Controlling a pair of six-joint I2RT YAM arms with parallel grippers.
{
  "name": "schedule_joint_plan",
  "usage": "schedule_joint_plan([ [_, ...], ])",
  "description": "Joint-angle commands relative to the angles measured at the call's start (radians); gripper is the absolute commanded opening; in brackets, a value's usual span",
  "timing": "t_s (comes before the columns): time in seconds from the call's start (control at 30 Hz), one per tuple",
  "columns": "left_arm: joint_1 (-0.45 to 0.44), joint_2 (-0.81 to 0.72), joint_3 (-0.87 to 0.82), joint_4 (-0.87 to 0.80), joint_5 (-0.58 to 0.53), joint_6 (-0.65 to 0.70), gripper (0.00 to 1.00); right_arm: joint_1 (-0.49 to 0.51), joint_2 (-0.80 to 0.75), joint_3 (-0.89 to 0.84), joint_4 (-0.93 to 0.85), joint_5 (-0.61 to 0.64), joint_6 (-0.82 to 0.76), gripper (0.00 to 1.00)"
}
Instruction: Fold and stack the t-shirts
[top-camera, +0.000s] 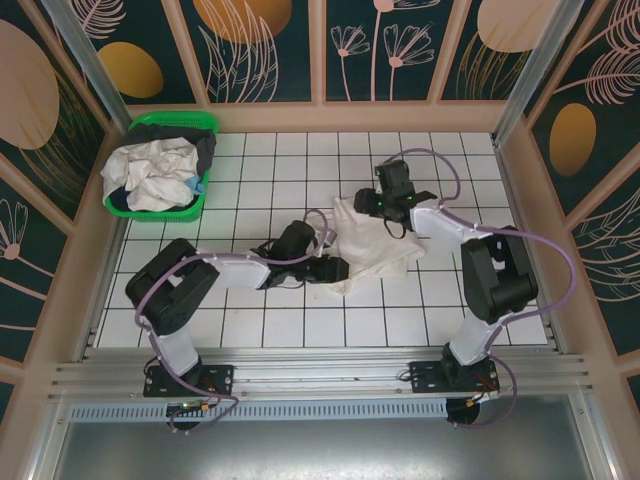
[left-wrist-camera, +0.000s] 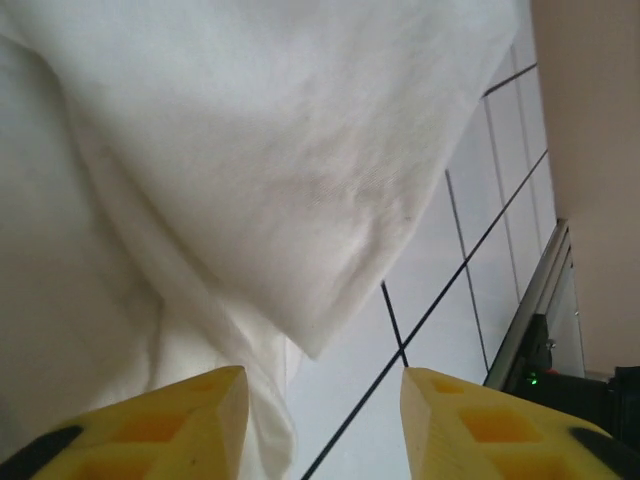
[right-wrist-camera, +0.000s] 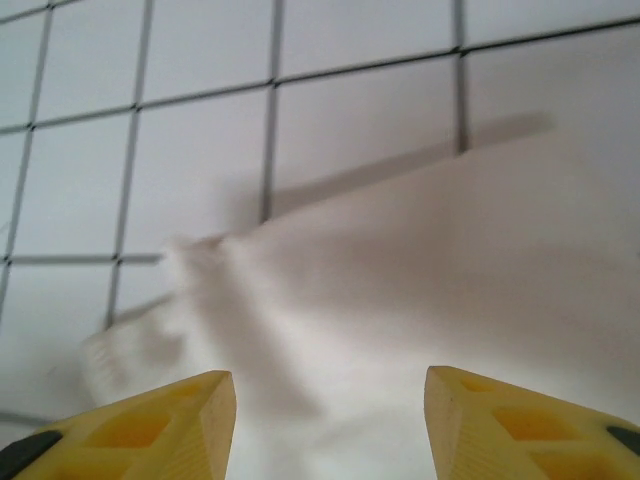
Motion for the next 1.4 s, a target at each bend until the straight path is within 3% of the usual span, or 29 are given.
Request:
schedule_joint_plan([
  [0.0, 0.063, -0.162, -0.016, 0.003, -0.092, -0.019, 0.49, 0.052, -0.042, -0.063, 0.012, 0.049, 0.083, 0.51],
  [0.17, 0.186, -0.240, -0.032, -0.130, -0.164, 0.058, 0.49, 0.130, -0.079, -0.168, 0.064, 0.064, 0.125, 0.46],
  [0.33, 0.271, -0.093, 0.088, -0.165, -0.158, 0.142, 0.43, 0.218, -0.078, -0.174, 0.060, 0.106, 0.108, 0.43],
  [0.63, 0.299, 0.272, 0.369, -0.144, -0.075, 0.190, 0.43, 0.282, 0.096, 0.009, -0.095, 0.319, 0.052, 0.43],
  [0.87, 0.309, 0.386, 0.440, -0.165, -0.054, 0.216, 0.40, 0.314, 0.243, 0.125, -0.211, 0.449, 0.032, 0.39],
  [1.0, 0.317, 0.396, 0.438, -0.165, -0.036, 0.226, 0.32, 0.332, 0.274, 0.154, -0.247, 0.495, 0.037, 0.30],
  [1.2, 0.319, 0.401, 0.439, -0.178, -0.021, 0.239, 0.22, 0.360, 0.270, 0.223, -0.335, 0.561, 0.035, 0.04],
  [1.37, 0.320, 0.408, 0.446, -0.174, -0.014, 0.237, 0.13, 0.373, 0.157, 0.224, -0.354, 0.553, 0.000, 0.00],
])
